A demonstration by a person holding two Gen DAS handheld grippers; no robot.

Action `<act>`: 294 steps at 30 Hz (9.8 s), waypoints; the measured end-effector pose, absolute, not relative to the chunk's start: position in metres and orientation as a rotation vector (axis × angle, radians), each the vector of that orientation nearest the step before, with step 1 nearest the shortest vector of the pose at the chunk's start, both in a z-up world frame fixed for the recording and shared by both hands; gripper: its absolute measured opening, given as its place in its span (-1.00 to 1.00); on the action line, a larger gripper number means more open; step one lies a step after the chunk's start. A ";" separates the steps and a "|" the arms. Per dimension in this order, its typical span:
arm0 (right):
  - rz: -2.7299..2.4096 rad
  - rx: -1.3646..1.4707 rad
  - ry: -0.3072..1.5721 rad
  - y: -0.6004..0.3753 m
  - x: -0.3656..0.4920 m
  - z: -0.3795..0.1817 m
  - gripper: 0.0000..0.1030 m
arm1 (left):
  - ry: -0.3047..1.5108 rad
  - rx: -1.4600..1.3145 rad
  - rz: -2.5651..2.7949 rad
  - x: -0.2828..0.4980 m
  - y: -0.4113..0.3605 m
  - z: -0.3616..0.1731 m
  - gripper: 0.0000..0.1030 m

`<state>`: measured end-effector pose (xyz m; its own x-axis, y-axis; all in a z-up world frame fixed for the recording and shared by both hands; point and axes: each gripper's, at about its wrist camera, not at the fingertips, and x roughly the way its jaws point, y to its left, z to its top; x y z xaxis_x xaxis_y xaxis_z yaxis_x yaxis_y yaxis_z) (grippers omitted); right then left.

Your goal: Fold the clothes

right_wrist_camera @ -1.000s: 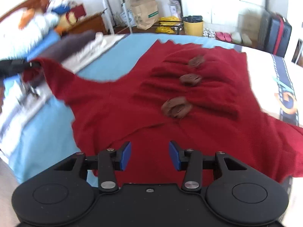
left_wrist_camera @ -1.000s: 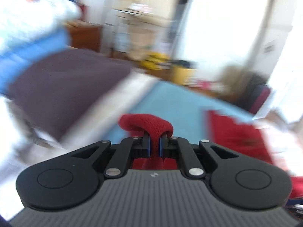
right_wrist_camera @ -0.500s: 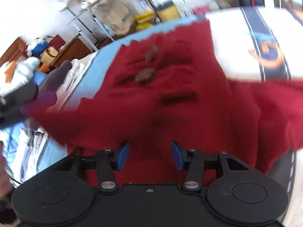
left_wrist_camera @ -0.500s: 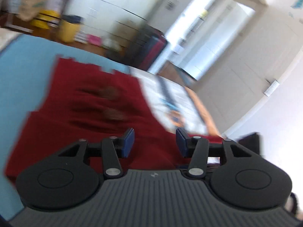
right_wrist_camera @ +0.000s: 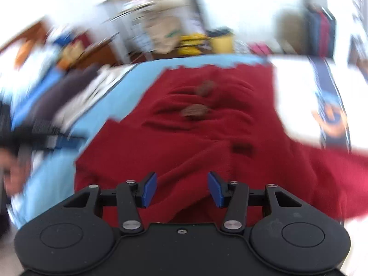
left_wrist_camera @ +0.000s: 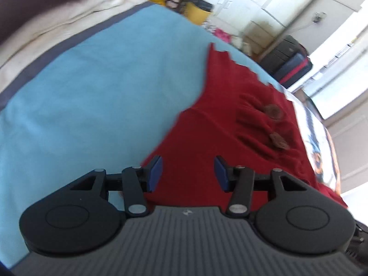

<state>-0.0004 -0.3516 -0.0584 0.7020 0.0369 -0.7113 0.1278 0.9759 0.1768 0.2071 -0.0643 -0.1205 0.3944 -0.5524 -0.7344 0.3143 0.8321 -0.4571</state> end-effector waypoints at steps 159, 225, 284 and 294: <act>-1.005 0.783 0.138 -0.681 -0.256 -0.116 -0.87 | 0.749 0.466 -1.151 -0.022 -0.395 -0.128 -0.59; -0.206 0.131 1.202 -0.467 -0.050 -0.091 0.21 | 0.644 0.130 -0.608 0.082 -0.217 -0.095 -0.83; -0.048 0.364 0.964 -0.430 0.027 -0.093 0.28 | 1.125 -0.348 -0.335 0.160 -0.042 -0.136 -0.31; -0.121 0.440 0.941 -0.446 0.023 -0.093 0.28 | 0.877 -0.006 -0.379 0.131 -0.073 -0.097 -0.93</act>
